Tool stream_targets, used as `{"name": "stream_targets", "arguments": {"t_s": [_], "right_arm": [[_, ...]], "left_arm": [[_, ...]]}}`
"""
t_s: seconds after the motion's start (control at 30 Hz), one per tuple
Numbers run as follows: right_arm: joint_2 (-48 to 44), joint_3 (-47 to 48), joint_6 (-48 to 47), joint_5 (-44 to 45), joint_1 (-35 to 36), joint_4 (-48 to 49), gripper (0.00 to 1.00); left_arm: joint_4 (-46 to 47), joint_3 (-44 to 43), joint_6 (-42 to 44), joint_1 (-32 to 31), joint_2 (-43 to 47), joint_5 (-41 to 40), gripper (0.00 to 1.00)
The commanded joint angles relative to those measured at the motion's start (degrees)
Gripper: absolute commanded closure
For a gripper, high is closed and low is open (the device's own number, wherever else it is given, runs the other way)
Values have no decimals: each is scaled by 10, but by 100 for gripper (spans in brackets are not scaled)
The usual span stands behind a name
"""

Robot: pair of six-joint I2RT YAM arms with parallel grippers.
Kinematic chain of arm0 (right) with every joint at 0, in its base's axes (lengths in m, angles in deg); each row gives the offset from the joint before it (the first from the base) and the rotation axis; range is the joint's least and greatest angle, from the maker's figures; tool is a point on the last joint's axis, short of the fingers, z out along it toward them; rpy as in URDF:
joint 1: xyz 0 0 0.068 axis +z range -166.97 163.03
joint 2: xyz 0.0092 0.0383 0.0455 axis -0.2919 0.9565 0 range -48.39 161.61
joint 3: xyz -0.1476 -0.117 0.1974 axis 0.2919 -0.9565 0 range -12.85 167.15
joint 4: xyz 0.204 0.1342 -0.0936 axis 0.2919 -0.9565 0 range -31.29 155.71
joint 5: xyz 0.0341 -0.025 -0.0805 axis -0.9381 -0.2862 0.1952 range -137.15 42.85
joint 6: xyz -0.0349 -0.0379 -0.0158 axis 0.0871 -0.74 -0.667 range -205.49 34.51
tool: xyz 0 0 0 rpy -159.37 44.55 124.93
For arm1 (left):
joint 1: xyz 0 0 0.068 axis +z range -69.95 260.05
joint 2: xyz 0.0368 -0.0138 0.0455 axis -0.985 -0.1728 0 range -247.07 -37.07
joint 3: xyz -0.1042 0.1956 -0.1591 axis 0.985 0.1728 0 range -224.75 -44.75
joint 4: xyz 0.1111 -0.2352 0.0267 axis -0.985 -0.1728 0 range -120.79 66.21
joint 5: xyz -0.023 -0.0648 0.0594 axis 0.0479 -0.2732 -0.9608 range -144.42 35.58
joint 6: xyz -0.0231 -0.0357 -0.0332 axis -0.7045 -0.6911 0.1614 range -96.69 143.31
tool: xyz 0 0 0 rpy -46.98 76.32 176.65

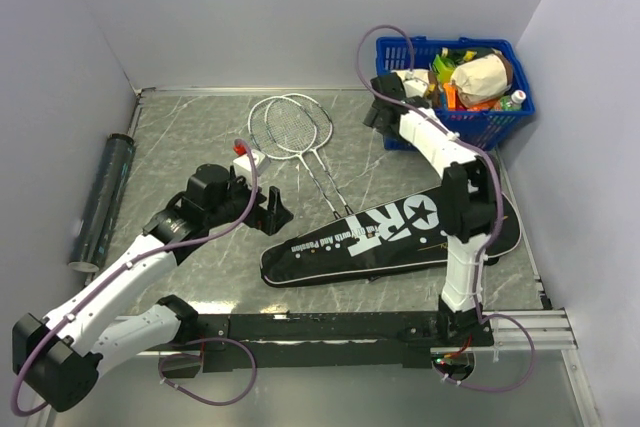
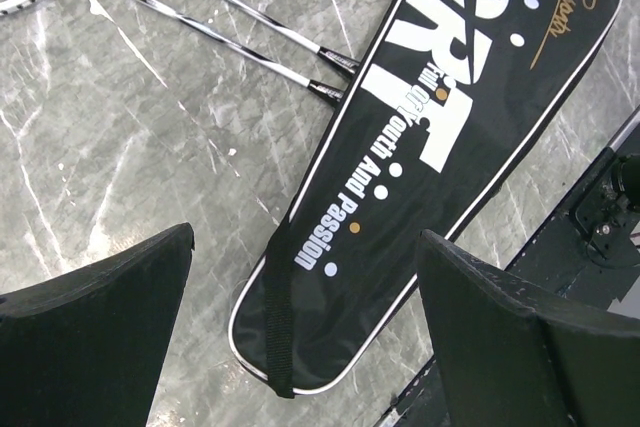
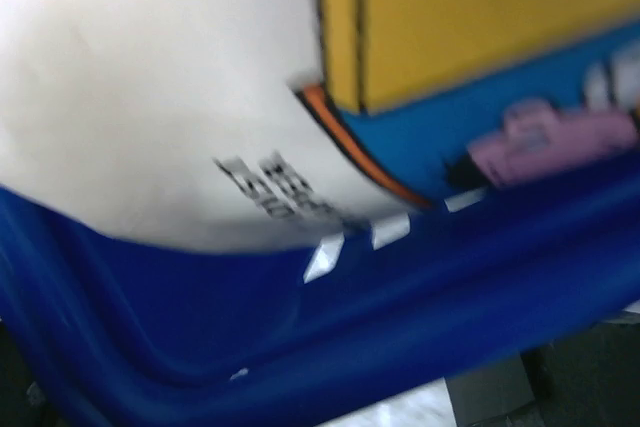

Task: Pack up the badminton gear

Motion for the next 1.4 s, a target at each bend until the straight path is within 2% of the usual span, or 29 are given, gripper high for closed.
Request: {"name": "stream_targets", "arguments": {"t_s": [0.0,0.07,0.27,0.4,0.47,0.57,0.6,0.87,1.13,1.37], "right_arm": [[-110,-92,-8,99,-72,-12,9],[-158,-113,-35,54,-59,-4,9],[-334,-265,-51,14,-8,22,9],[-431,-360,-48,-20,24,-22,8],[-457,-385,-30,-36,39,-47,8],[-523,-471,-1,-56,75,-67,7],[-558,-491,22,-85,84,-70,7],[-762,-704,161,-177,104,-97,6],[-834,-786,258,-205,106,-114,6],[-851,-861,351,-194,105,-49,6]], "left_arm": [[20,-6,-4,-2,24,4,4],[22,-4,-3,-2,28,-3,3],[46,16,10,-2,54,-9,3],[48,18,11,-2,61,-16,4],[48,18,8,-3,59,-20,3],[45,16,2,-2,52,-18,4],[42,11,1,-2,47,-14,4],[28,0,-1,-5,31,16,4],[17,-6,0,-9,21,25,4],[21,1,5,-16,25,19,4]]}}
